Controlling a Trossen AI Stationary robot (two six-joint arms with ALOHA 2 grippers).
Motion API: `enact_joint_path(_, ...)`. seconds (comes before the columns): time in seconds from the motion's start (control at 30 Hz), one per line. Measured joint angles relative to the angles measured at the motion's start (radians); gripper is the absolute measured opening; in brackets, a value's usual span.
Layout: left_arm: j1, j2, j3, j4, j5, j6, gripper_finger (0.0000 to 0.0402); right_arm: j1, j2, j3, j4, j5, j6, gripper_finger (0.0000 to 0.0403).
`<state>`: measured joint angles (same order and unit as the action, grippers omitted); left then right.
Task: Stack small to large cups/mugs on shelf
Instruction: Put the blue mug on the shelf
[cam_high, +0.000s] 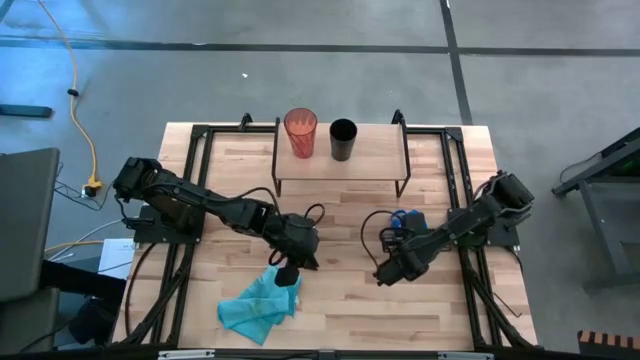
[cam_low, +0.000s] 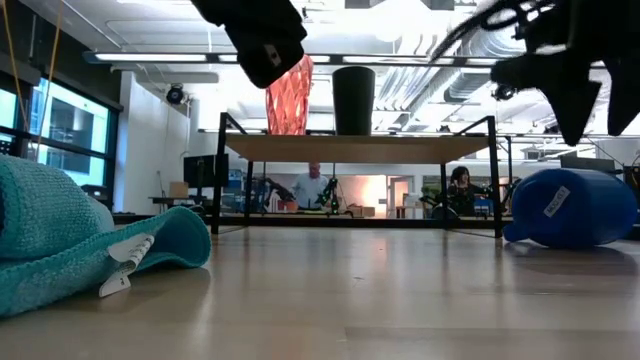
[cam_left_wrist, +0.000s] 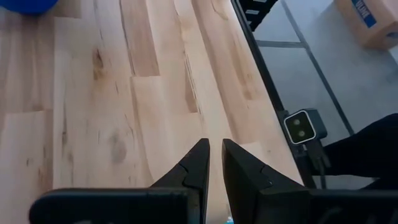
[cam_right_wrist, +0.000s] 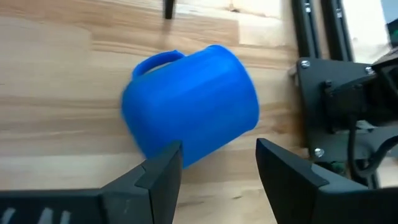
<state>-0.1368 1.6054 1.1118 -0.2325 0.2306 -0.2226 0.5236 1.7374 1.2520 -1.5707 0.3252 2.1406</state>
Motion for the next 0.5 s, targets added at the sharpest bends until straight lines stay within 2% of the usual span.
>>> enact_joint_path(0.27, 0.0, 0.0, 0.004, 0.008, 0.012, -0.042, 0.0033, 0.0, -0.013, -0.079, 0.0, 0.028, -0.008, 0.0196)
enact_joint_path(0.5, 0.0, 0.0, 0.068, 0.016, -0.006, -0.045, 0.0033, -0.001, -0.064, -0.18, 0.001, 0.038, -0.01, 0.0196)
